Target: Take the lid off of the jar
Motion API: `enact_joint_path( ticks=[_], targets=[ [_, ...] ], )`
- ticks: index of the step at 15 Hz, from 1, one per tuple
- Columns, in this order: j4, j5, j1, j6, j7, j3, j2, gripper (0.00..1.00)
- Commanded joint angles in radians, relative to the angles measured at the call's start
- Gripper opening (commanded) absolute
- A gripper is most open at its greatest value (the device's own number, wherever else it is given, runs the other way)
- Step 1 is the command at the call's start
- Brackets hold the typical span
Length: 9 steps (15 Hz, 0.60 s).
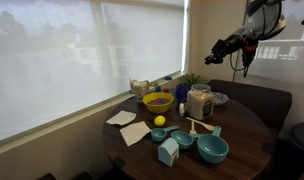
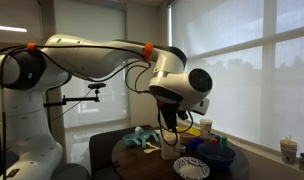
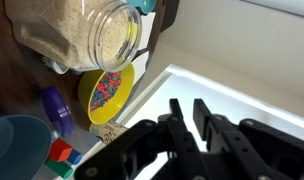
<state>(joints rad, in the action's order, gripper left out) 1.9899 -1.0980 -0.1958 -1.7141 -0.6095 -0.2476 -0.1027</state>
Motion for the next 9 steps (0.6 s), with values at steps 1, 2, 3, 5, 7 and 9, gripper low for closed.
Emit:
enact_joint_path(
  ticks=[1,2,3,5,7,9],
  targets=[
    [0.025,0.008,-0.01,0.015,-0.012,-0.001,-0.029,0.44],
    [0.025,0.014,-0.009,0.011,-0.011,-0.001,-0.03,0.41],
    [0.025,0.016,-0.009,0.011,-0.01,0.0,-0.03,0.42],
    [0.024,0.02,-0.008,0.009,-0.007,0.001,-0.03,0.55],
    [0.022,0.028,-0.008,0.007,-0.003,0.002,-0.031,0.69],
    [0.02,0.04,-0.008,0.003,0.004,0.004,-0.034,0.81]
  ],
)
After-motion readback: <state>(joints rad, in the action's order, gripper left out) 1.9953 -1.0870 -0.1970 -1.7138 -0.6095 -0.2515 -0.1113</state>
